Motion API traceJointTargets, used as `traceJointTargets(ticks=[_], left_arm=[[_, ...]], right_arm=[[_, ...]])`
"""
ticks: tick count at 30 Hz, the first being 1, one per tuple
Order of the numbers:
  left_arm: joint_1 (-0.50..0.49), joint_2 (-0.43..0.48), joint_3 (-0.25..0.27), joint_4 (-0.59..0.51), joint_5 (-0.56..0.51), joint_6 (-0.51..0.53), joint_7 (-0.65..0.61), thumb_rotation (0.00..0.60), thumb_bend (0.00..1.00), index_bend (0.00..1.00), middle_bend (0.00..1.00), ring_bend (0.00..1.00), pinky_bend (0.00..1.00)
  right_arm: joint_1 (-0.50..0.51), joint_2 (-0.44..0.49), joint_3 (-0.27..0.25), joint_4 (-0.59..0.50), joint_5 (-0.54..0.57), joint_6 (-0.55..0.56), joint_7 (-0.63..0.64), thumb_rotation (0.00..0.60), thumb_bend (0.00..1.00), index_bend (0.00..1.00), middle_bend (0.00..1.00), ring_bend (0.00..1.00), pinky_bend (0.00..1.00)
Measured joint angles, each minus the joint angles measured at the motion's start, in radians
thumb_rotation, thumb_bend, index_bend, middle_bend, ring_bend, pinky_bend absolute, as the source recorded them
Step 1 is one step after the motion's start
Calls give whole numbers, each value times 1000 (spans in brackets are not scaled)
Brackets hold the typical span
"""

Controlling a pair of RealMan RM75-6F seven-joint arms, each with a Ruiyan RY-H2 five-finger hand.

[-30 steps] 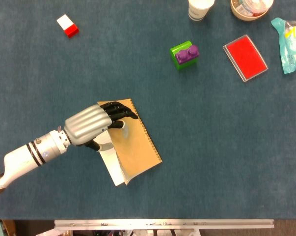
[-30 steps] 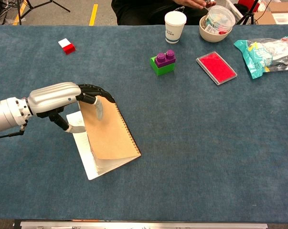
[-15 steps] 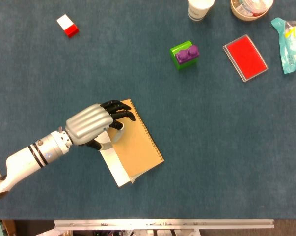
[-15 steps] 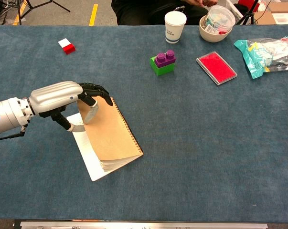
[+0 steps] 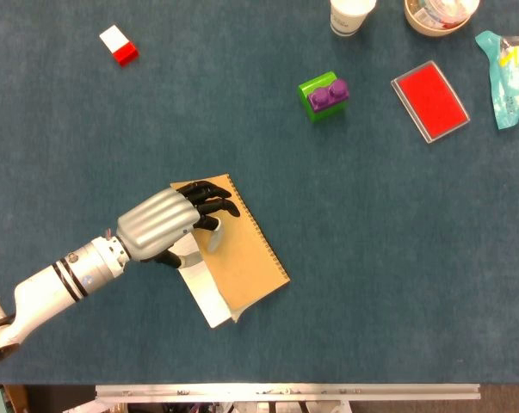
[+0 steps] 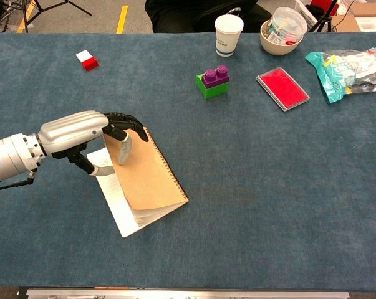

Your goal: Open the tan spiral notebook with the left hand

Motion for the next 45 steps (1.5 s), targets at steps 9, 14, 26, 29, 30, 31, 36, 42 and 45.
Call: traceJointTargets(ticks=[9, 14, 26, 29, 30, 31, 36, 42, 45], left_arm=[[-10, -2, -17, -40, -6, -18, -2, 600, 545, 559, 244, 132, 145], [-19, 4, -23, -58, -3, -31, 16, 600, 595, 589, 241, 131, 145], [2, 51, -13, -58, -13, -28, 36, 600, 627, 657, 248, 131, 145], [14, 77, -1, -42, -18, -23, 30, 600, 628, 658, 249, 131, 145], [18, 86, 2, -35, -20, -22, 28, 600, 629, 658, 249, 131, 145], [23, 95, 5, -27, -22, -20, 25, 600, 630, 658, 249, 131, 145], [46, 144, 17, 27, -39, -10, 4, 600, 647, 661, 249, 131, 145], [60, 197, 18, 79, -59, -8, -33, 600, 650, 663, 252, 131, 145], [53, 227, 17, 75, -52, -10, -46, 600, 650, 661, 252, 131, 145]], right_arm=[[-2, -5, 4, 18, 3, 6, 18, 600, 386, 231, 278, 211, 291], [-3, -5, 5, 27, 4, 9, 29, 600, 391, 231, 278, 211, 291], [-5, -9, 6, 43, 1, 14, 48, 600, 392, 231, 277, 211, 291], [-4, -10, 7, 43, 1, 15, 48, 600, 392, 231, 277, 211, 291], [-4, -10, 7, 43, 1, 15, 48, 600, 392, 231, 277, 211, 291], [-4, -10, 7, 43, 0, 15, 47, 600, 392, 231, 277, 211, 291], [0, -15, 7, 39, -4, 13, 39, 600, 392, 231, 277, 211, 291], [4, -17, 7, 30, -13, 16, 31, 600, 392, 231, 277, 211, 291], [3, -18, 7, 29, -13, 19, 31, 600, 392, 231, 277, 211, 291]])
